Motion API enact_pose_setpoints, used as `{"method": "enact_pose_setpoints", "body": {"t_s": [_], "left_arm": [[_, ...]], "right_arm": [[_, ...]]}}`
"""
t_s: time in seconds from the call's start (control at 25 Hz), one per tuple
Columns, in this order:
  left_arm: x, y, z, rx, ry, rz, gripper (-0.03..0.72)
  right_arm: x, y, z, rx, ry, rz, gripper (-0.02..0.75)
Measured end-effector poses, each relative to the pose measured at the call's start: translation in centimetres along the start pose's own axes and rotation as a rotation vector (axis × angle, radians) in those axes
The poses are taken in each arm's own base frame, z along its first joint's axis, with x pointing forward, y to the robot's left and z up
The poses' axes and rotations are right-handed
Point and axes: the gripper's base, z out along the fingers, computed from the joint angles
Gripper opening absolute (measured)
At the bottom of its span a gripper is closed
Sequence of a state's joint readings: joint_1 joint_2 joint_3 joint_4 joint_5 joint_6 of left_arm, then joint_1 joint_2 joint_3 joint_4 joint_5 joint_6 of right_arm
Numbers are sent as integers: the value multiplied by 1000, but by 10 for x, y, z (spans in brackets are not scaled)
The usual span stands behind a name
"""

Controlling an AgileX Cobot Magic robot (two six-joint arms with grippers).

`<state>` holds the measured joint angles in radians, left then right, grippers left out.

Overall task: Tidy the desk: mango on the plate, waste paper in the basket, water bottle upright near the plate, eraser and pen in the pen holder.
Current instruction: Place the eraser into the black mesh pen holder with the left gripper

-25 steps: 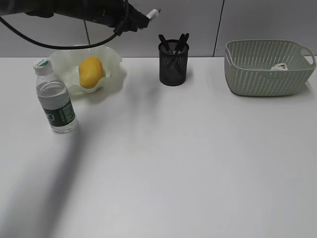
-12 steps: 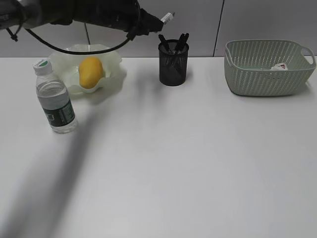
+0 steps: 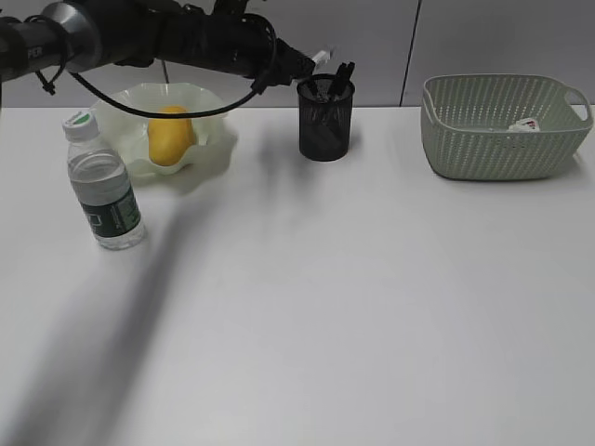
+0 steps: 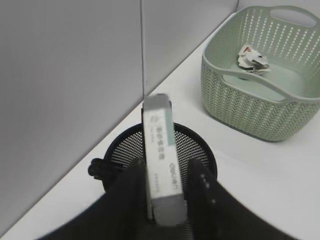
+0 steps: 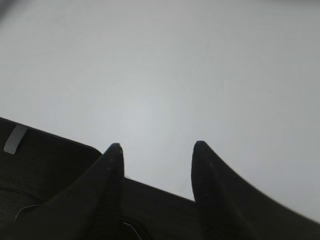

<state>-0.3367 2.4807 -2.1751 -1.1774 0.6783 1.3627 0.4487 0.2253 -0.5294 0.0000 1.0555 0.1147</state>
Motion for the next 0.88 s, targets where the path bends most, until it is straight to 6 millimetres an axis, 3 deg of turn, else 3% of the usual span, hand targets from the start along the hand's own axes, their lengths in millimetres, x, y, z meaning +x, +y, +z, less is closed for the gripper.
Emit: {"method": "enact_pose_setpoints", "body": {"t_s": [0.16,0.44,0.52,0.64,0.88], "left_arm": [[-1,1,0,-7,-3,-1,372],[-11,-4,-9,52,-2,-10,427],[-22,-3,-22,51,-2,-57,413],[-48,1,-55,1,34,-75,347],[-77,-8,-114,-136,304,-63,232]], "right_arm": [[0,0,0,0,1,0,361],[0,0,0,0,1,0,361],[0,0,0,0,1,0,361],[0,0,0,0,0,0,361],[1,0,2,1,5,0,361]]}}
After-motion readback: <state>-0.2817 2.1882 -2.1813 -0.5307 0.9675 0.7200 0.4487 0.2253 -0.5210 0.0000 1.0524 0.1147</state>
